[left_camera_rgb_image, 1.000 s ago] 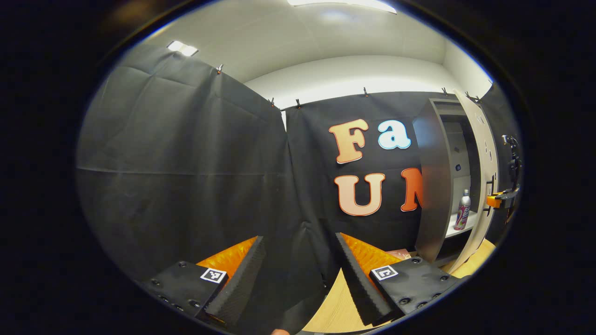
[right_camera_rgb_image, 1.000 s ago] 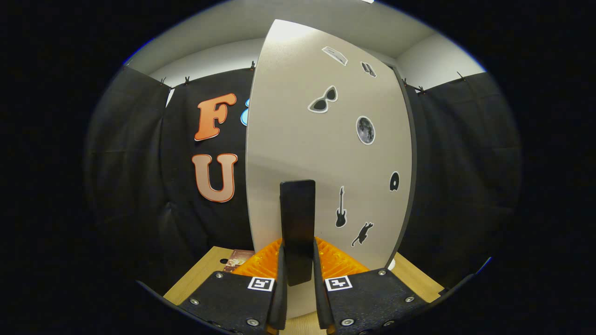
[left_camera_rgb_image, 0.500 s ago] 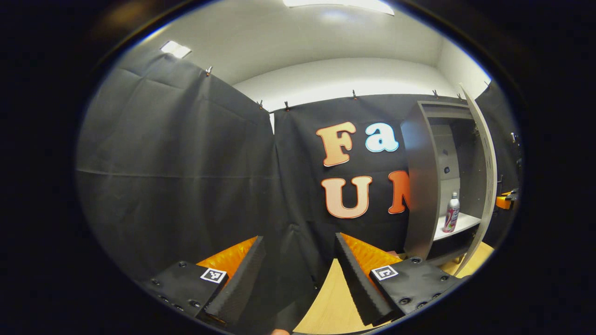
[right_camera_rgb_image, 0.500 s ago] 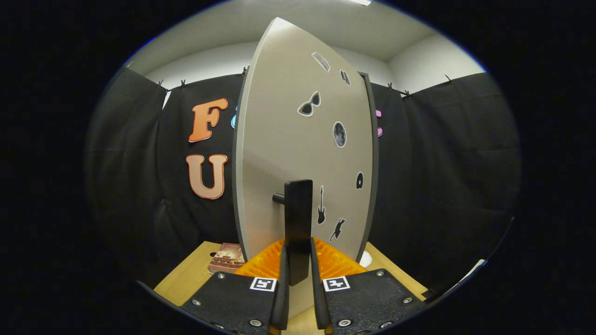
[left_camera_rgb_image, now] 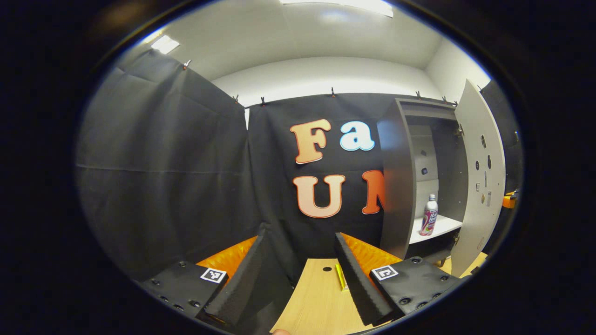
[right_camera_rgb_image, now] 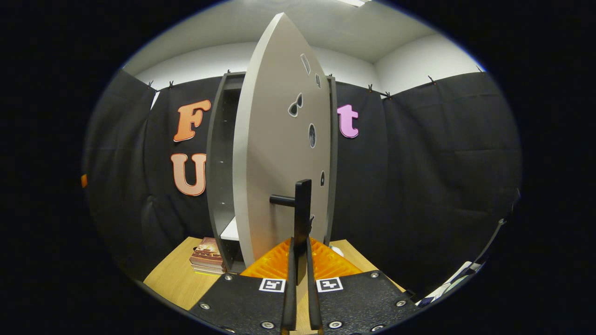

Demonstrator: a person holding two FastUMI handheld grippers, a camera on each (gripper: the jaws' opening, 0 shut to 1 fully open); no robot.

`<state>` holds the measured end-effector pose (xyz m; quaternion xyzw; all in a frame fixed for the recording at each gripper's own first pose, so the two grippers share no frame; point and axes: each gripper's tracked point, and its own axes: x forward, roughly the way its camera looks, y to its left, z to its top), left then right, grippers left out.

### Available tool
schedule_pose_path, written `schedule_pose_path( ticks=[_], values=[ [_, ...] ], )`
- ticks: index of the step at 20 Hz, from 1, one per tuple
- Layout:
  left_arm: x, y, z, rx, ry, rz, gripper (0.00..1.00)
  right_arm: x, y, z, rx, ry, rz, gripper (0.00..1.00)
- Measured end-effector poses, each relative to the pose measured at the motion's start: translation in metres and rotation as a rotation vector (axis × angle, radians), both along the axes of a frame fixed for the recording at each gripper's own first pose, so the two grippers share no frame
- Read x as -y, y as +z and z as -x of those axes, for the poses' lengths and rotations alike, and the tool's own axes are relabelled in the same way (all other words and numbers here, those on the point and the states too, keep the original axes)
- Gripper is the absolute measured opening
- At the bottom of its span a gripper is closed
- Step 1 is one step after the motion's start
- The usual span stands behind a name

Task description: Open the cabinet door with the right hand, grasp the bottle in the cabinet with the left hand and place it on the coaster, then close the cabinet door with the right hand.

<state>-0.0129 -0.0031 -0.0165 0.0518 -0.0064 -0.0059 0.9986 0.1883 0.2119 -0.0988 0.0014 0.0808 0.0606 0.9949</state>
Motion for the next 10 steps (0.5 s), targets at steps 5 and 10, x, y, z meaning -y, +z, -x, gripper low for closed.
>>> schedule_pose_path(
  ticks=[5, 10],
  values=[
    [0.046, 0.0, -0.013, 0.003, -0.046, 0.009, 0.97, 0.013, -0.001, -0.005, -0.002, -0.045, -0.014, 0.03],
    [0.102, -0.003, -0.019, -0.01, -0.091, 0.011, 0.98, 0.023, 0.0, -0.008, 0.007, -0.024, -0.014, 0.03]
  ],
)
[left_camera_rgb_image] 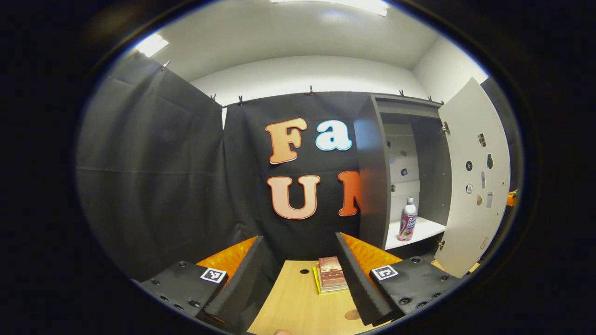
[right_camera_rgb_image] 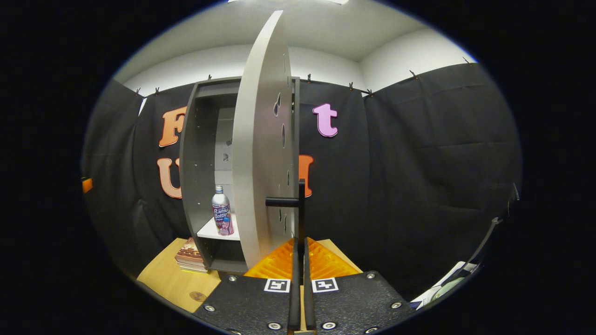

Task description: Open the cabinet door with the right hand, grasp the bottle in the cabinet with the left hand and place it on the coaster, then close the cabinet door with the right hand.

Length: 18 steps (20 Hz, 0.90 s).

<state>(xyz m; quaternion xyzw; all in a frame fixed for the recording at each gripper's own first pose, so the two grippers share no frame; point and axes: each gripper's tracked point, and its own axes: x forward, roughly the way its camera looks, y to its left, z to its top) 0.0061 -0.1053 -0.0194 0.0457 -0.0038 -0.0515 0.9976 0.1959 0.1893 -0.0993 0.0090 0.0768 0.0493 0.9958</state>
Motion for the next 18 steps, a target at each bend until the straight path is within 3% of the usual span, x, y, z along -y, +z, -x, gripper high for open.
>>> schedule_pose_path(
  ticks=[8, 12, 18],
  values=[
    [0.108, -0.006, -0.015, -0.01, -0.071, 0.035, 0.97, 0.003, -0.001, -0.001, -0.01, 0.07, -0.057, 0.03],
    [0.167, -0.021, -0.037, -0.042, -0.105, 0.07, 0.96, 0.001, -0.003, 0.0, -0.027, 0.081, -0.105, 0.03],
    [0.258, -0.043, -0.073, -0.078, -0.173, 0.077, 0.99, -0.009, -0.004, 0.01, -0.057, 0.173, -0.166, 0.06]
  ],
)
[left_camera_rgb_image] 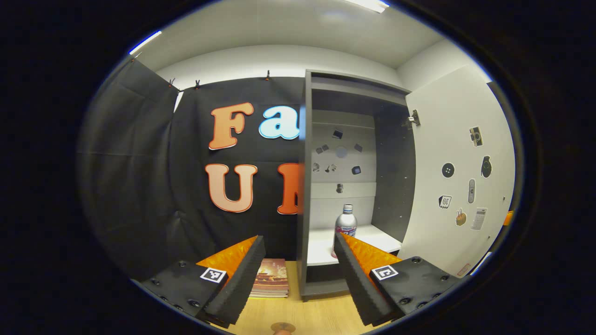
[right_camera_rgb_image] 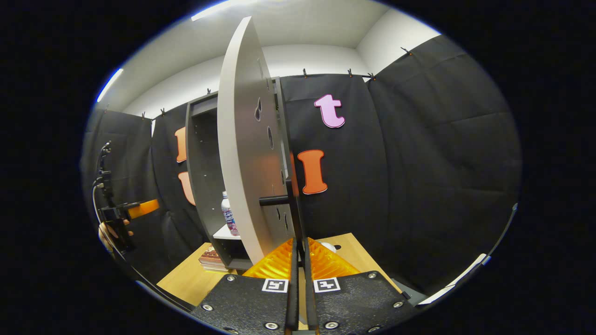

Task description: Open the cabinet door with the right hand, grasp the bottle in the cabinet with the left hand and place it on the coaster, then close the cabinet door with the right hand.

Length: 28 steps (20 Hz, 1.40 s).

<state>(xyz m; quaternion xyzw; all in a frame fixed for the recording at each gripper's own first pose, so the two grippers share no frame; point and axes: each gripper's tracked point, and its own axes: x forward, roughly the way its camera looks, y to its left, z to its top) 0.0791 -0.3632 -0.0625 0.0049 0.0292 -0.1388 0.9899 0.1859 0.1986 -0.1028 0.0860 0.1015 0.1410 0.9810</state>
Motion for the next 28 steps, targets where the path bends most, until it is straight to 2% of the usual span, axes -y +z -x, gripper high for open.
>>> schedule_pose_path(
  ticks=[2, 7, 10, 11, 12, 16, 17, 20, 23, 24, 28],
  values=[
    [0.029, -0.009, -0.014, -0.002, -0.017, -0.014, 0.96, 0.006, 0.001, 0.001, 0.009, 0.003, 0.021, 0.1],
    [0.085, -0.021, -0.049, -0.004, -0.037, -0.022, 0.98, 0.041, -0.001, -0.01, 0.046, -0.094, 0.123, 0.13],
    [0.112, -0.033, -0.076, -0.012, -0.033, -0.023, 0.99, 0.051, -0.002, -0.012, 0.049, -0.131, 0.13, 0.14],
    [0.121, -0.037, -0.085, -0.019, -0.035, -0.022, 0.99, 0.054, -0.003, -0.014, 0.047, -0.141, 0.13, 0.2],
    [0.129, -0.041, -0.092, -0.022, -0.039, -0.017, 0.98, 0.058, -0.004, -0.014, 0.044, -0.153, 0.128, 0.2],
    [0.148, -0.056, -0.128, -0.03, -0.018, -0.017, 0.98, 0.073, -0.01, -0.016, 0.025, -0.196, 0.124, 0.68],
    [0.152, -0.058, -0.136, -0.027, -0.014, -0.019, 0.98, 0.075, -0.01, -0.015, 0.019, -0.207, 0.126, 0.73],
    [0.157, -0.066, -0.158, -0.021, 0.001, -0.044, 0.98, 0.081, -0.015, -0.013, 0.003, -0.238, 0.122, 0.81],
    [0.162, -0.081, -0.179, -0.047, 0.012, -0.068, 0.98, 0.084, -0.019, -0.015, -0.017, -0.256, 0.112, 0.98],
    [0.164, -0.084, -0.183, -0.057, 0.01, -0.067, 0.98, 0.084, -0.02, -0.016, -0.02, -0.261, 0.112, 0.93],
    [0.169, -0.1, -0.194, -0.092, 0.006, -0.057, 0.98, 0.087, -0.023, -0.016, -0.036, -0.27, 0.11, 0.93]
  ],
)
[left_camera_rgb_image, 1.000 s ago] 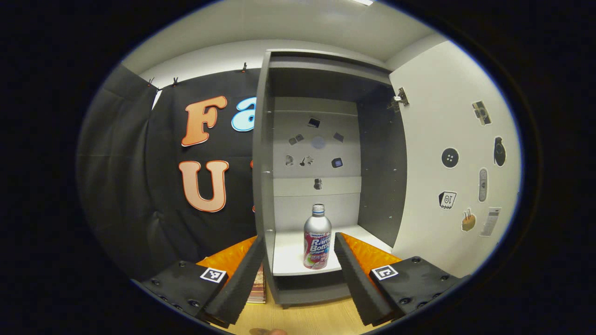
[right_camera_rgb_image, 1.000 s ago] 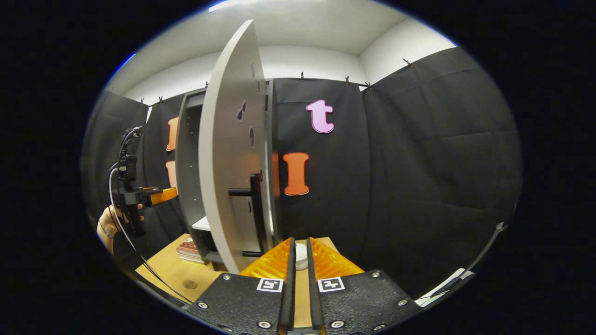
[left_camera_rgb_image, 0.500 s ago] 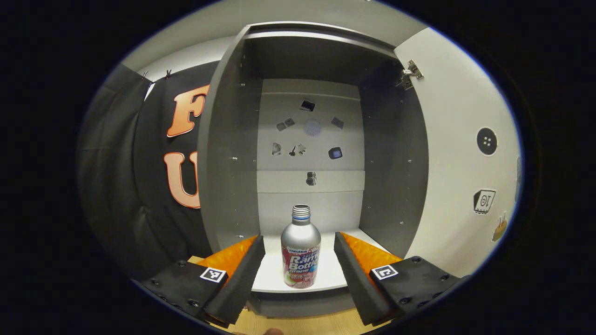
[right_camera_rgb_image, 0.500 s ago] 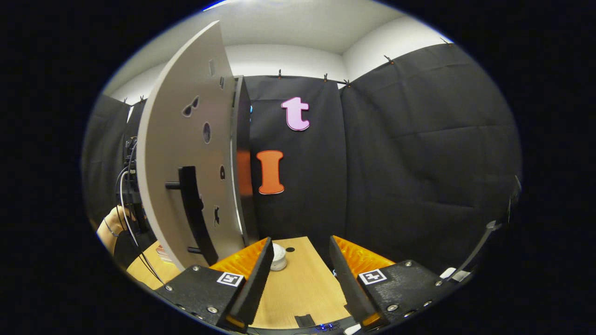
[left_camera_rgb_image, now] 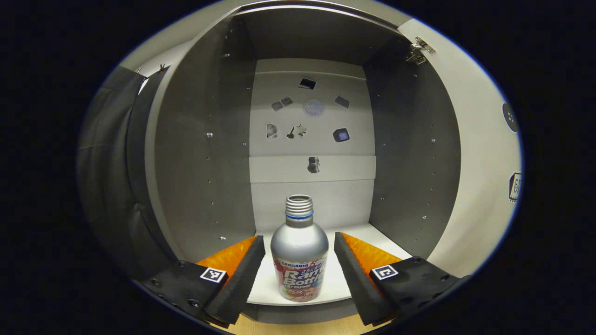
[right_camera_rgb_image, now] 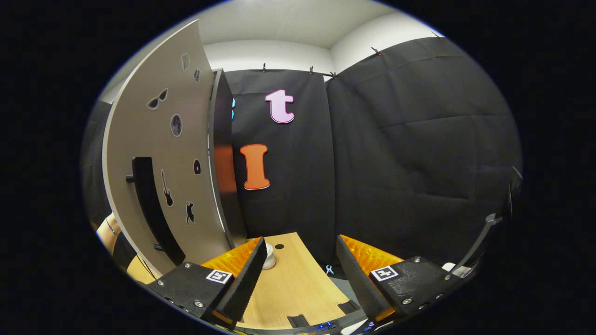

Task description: Open the cabinet door with the right hand, grasp the bottle in the cabinet with the left hand and place it on the coaster, then close the cabinet door with the right hand.

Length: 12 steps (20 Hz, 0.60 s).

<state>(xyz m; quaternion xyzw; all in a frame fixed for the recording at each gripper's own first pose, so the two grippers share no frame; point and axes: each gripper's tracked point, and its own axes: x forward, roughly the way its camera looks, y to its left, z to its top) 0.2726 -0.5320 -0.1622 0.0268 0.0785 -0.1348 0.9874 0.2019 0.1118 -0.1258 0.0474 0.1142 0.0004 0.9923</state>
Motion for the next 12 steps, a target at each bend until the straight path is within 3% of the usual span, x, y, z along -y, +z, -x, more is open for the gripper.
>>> schedule_pose_path(
  ticks=[3, 4, 12],
  values=[
    [-0.002, -0.004, -0.006, -0.006, 0.012, -0.031, 0.97, 0.0, -0.003, 0.001, -0.015, -0.004, -0.004, 0.93],
    [-0.003, -0.003, -0.007, -0.002, 0.011, -0.036, 0.86, 0.0, -0.003, 0.001, -0.018, -0.004, -0.005, 0.93],
    [-0.011, 0.015, 0.013, 0.041, -0.011, 0.001, 0.84, -0.001, 0.0, -0.001, -0.005, 0.001, 0.007, 0.93]
  ],
)
